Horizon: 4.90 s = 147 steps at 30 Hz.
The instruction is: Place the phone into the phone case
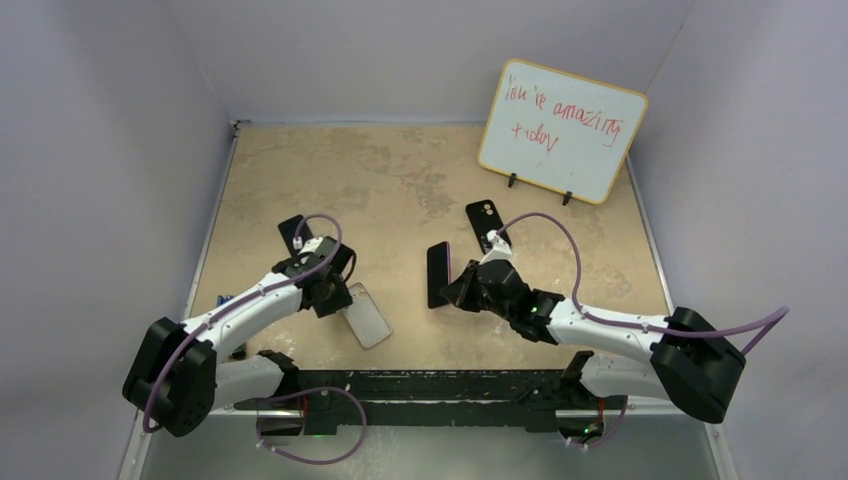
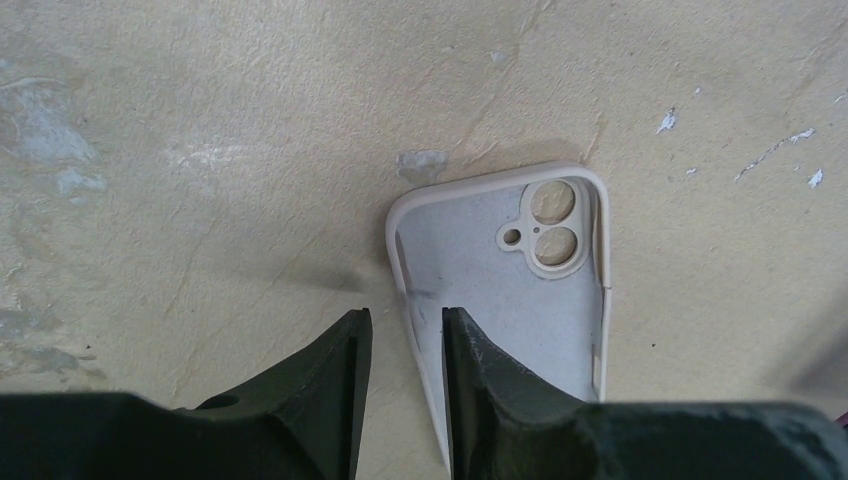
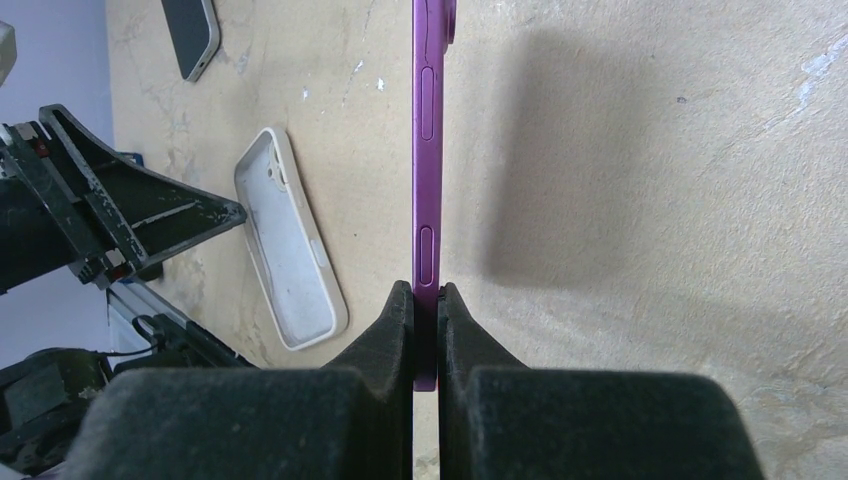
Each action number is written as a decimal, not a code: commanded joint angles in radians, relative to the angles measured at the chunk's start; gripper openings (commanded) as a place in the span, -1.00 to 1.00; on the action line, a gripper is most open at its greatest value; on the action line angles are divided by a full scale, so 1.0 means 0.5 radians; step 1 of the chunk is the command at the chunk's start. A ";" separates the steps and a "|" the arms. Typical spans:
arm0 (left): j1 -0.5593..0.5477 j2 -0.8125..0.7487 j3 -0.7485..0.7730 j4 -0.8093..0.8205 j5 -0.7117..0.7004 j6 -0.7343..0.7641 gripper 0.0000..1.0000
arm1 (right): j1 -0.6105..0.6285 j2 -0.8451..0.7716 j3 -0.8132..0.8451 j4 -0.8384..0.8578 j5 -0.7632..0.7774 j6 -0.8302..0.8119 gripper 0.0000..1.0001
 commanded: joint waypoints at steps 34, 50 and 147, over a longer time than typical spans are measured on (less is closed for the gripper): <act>-0.107 0.405 0.122 0.876 0.547 0.184 -1.00 | -0.005 -0.701 -0.265 -0.082 0.257 0.023 -1.00; -0.269 0.757 0.285 1.264 0.825 0.312 -1.00 | -0.003 -0.660 -0.197 -0.115 0.131 -0.041 -1.00; -0.195 0.649 -0.222 1.676 1.408 0.348 -0.98 | 0.087 0.071 -0.001 0.023 -0.167 0.163 -0.73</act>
